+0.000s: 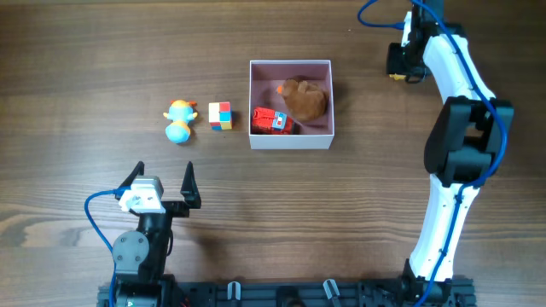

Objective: Pack container
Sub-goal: 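Carry the yellow toy into the box and release it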

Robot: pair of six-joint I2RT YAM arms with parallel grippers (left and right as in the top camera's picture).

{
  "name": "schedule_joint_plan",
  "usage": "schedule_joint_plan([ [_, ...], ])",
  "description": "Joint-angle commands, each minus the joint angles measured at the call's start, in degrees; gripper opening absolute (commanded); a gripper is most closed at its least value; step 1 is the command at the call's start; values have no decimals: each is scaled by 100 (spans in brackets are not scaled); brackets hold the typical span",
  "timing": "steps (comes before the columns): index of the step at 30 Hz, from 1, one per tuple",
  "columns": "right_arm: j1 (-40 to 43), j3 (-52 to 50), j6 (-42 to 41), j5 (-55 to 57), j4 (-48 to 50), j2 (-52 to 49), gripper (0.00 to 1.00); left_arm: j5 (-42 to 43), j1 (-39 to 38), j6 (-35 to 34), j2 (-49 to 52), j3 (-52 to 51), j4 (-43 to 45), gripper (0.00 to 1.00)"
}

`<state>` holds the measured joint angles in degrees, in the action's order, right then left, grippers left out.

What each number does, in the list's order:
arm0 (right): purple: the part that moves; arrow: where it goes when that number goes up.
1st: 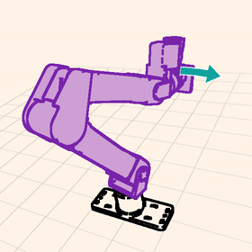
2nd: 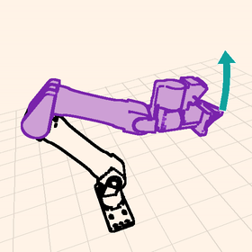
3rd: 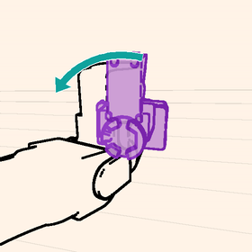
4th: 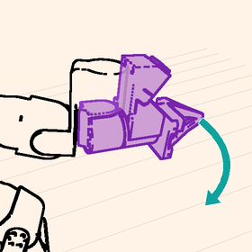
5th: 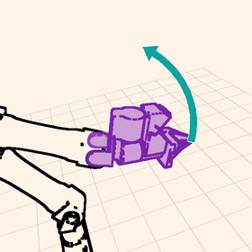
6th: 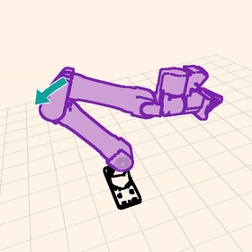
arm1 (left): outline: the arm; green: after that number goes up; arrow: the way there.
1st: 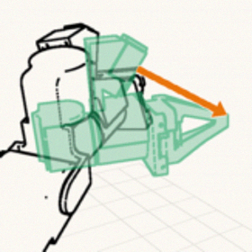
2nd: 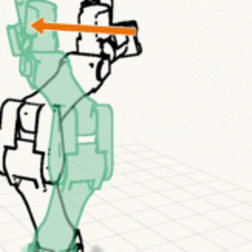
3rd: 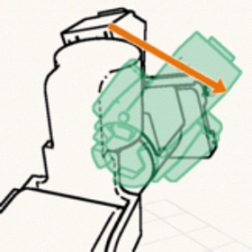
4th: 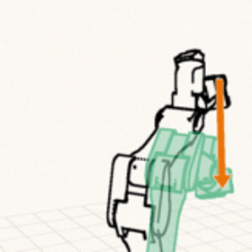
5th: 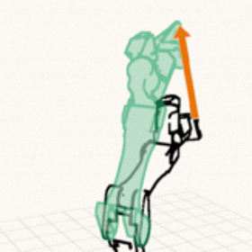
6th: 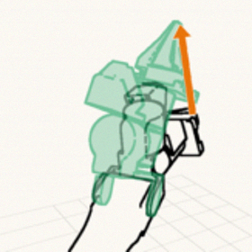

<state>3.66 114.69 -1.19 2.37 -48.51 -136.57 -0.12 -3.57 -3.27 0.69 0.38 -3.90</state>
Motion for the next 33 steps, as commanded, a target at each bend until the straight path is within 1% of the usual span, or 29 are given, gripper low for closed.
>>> schedule_joint_plan([
  [1, -293, 538, 269, -55, -380, 741, 42, 111, 55, 94, -52, -7, -46, 100],
  [4, -837, 693, 271, -116, -791, 1325, 42, 111, 55, 94, -52, -7, -46, 100],
  [5, -1241, 693, 271, -116, -892, 1631, 43, 111, 55, 94, -52, -7, -46, 100],
  [8, -1878, 693, 256, -116, -940, 1899, 43, 111, 55, 94, -52, -7, -46, 100],
  [11, -2660, 688, 116, -114, -1034, 1884, 43, 111, 55, 94, -52, -7, -46, 100],
  [14, -3088, 669, -48, -116, -1078, 1788, 44, 114, 55, 94, -52, -7, -46, 100],
  [16, -3370, 669, -48, -164, -1113, 1631, 49, 111, 55, 94, -52, -7, -46, 100],
  [19, -3488, 669, -66, -164, -1121, 1351, 48, 111, 55, 94, -52, -7, -46, 100],
  [24, -3491, 669, -66, -308, -874, 710, 49, 111, 55, 94, -52, -7, -46, 100],
  [26, -3488, 669, -68, -310, -798, 518, 52, 111, 55, 94, -52, -7, -46, 100],
  [30, -3488, 669, -31, -227, -664, 358, 53, 111, 55, 94, -52, -7, -46, 100],
  [31, -3488, 669, -28, -221, -581, 358, 57, 111, 55, 94, -52, -7, -46, 100],
  [33, -3486, 669, -31, -221, -481, 358, 58, 114, 55, 94, -52, -7, -46, 100],
])
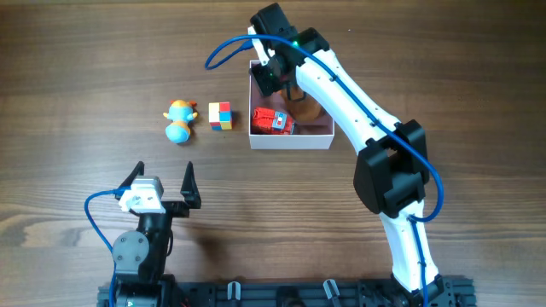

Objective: Pack container
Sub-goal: 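Carry the yellow toy into the box and release it, then withdraw the right gripper to the upper right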

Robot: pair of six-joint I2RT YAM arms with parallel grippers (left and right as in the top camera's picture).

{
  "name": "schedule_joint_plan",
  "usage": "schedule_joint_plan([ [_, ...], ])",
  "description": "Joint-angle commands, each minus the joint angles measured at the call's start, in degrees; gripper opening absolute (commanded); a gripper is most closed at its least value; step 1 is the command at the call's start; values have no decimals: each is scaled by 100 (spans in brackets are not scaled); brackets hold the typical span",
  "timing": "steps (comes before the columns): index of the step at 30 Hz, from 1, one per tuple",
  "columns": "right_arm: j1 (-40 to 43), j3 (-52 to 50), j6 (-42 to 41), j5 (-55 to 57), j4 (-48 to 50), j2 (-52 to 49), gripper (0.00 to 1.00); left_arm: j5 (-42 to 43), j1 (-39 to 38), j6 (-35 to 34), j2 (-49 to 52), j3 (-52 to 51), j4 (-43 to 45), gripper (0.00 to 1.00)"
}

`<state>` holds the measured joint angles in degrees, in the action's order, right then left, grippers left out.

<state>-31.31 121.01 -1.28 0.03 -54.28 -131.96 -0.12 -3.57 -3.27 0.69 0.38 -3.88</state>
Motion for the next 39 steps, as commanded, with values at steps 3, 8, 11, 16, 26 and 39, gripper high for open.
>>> schedule_joint_plan([
  [3, 26, 37, -24, 52, 101, -103, 59, 111, 55, 94, -52, -7, -48, 100],
  [8, 168, 179, -243, 470, 24, 343, 79, 111, 55, 94, -52, -7, -48, 100],
  [11, 492, 291, -380, 984, 11, 1502, 100, 111, 55, 94, -52, -7, -48, 100],
  [16, 1943, 289, -538, 1923, -946, 2640, 100, 111, 55, 94, -52, -7, -48, 100],
  [26, 4072, -1519, -664, -426, -649, 2052, 100, 111, 55, 94, -52, -7, -48, 100],
  [39, 4050, -2787, -940, -461, 162, 1967, 100, -131, 52, 127, -52, -7, 153, 100],
])
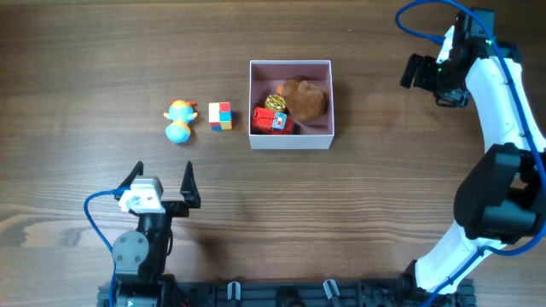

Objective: Pack container
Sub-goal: 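Withdraw the right gripper to the upper right, then reach the left gripper to the colour cube and grasp it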

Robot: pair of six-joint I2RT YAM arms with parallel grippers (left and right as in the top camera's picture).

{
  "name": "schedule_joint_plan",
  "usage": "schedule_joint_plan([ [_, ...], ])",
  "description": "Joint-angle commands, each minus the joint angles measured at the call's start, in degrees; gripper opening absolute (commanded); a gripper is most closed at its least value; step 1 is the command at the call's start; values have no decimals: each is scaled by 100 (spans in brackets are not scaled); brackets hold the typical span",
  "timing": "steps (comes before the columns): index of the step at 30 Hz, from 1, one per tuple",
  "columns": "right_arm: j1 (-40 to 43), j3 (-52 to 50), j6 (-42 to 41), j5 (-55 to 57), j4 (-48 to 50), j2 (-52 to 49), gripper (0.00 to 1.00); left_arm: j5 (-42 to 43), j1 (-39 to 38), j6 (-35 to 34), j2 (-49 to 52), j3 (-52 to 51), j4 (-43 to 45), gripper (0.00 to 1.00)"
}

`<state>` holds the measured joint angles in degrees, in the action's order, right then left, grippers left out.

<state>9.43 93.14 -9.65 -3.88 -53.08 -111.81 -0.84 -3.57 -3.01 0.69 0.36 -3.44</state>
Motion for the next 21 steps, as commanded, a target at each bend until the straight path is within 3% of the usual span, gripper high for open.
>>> schedule_joint_plan([
  [1, -24, 0, -101, -72, 76, -48, 100, 199, 52, 81, -52, -4, 103, 100],
  [4, -24, 0, -103, -70, 216, -48, 100, 1193, 52, 107, -52, 28, 693, 100],
  [8, -24, 0, -101, -70, 514, -48, 100, 1220, 52, 138, 411, 1110, 225, 100],
  [12, -24, 0, -101, -70, 619, -48, 100, 1480, 44, 175, 3147, 4033, -2026, 100],
  [14, -24, 0, -101, -70, 619, -48, 100, 1814, 44, 46, 4081, 4752, -2168, 100],
  [16, -24, 0, -101, -72, 619, -48, 100, 2710, 7, 151, 4929, 5112, -1864, 99],
  [18, -24, 0, -101, -70, 619, -48, 100, 1928, -321, 105, 5589, 5414, -2009, 100],
  [19, -24, 0, -98, -70, 619, -48, 100, 1078, -719, 103, 6271, 5858, -2546, 99],
  [21, -24, 0, -101, -70, 616, -48, 100, 361, -1182, 4, 7322, 6629, -3294, 100],
])
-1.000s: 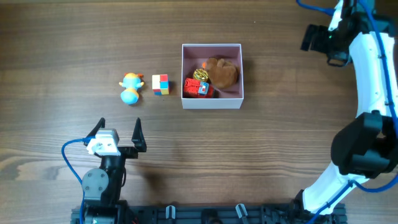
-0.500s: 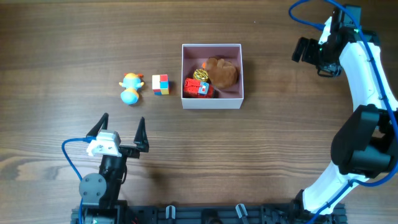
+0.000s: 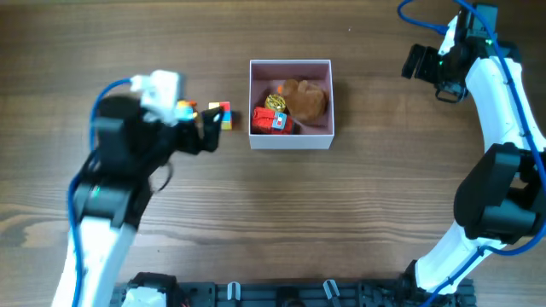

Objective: Pack container
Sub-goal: 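Reach the left gripper to the colour cube and grasp it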

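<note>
The white box (image 3: 290, 143) holds a brown plush (image 3: 305, 99), a red toy car (image 3: 273, 122) and a small gold piece (image 3: 274, 102). Left of it lies a coloured cube (image 3: 224, 115). My left gripper (image 3: 198, 130) hangs blurred over the spot beside the cube, its fingers apparently open. Of the blue and orange duck toy (image 3: 184, 107) only a sliver shows under the arm. My right gripper (image 3: 415, 62) sits far off at the back right, seemingly open and empty.
The right arm (image 3: 503, 128) runs down the right side of the table. The left arm (image 3: 102, 205) reaches up from the front left edge. Bare wood lies in front of the box.
My left arm has left its resting spot at the front left and now reaches over the duck next to the cube. The right gripper has shifted only slightly at the back right.
My right gripper was at the back right with a small yellow thing in it. Then it was over the box. Then it was back at the right, and the gold piece lay in the box. The left arm rested until now.
</note>
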Robot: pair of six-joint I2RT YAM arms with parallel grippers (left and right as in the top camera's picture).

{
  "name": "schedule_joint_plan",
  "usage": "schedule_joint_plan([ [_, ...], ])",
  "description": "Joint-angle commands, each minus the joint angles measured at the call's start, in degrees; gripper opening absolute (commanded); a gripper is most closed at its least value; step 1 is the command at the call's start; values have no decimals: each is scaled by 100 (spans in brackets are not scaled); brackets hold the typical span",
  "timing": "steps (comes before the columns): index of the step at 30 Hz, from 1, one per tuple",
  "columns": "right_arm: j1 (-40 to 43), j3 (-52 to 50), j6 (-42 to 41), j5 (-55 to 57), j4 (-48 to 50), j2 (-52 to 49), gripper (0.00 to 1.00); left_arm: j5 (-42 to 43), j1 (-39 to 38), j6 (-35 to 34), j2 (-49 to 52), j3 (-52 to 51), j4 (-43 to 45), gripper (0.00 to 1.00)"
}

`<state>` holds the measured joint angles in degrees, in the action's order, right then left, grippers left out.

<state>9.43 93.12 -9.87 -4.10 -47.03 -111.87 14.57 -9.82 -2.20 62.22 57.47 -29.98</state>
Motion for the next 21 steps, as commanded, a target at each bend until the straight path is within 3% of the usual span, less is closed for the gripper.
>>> schedule_joint_plan([
  [1, -24, 2, -79, -48, 15, -42, 100, -1268, -614, -151, 1425, 1099, -734, 100],
  [4, -24, 2, -79, -48, 15, -42, 100, -1250, -638, -610, 2680, 1862, -1029, 100],
  [9, -24, 2, -79, -48, 13, -42, 100, -1384, -544, -726, 3665, 1941, -931, 100],
  [11, -24, 2, -76, -48, 15, -42, 100, -1554, -455, -785, 3786, 1941, -927, 100],
  [15, -24, 2, -79, -48, 15, -42, 100, -1659, -114, -1670, 3799, 1941, -929, 100],
  [21, -24, 2, -76, -48, 15, -42, 100, -1657, -109, -1453, 3877, 1941, -800, 100],
])
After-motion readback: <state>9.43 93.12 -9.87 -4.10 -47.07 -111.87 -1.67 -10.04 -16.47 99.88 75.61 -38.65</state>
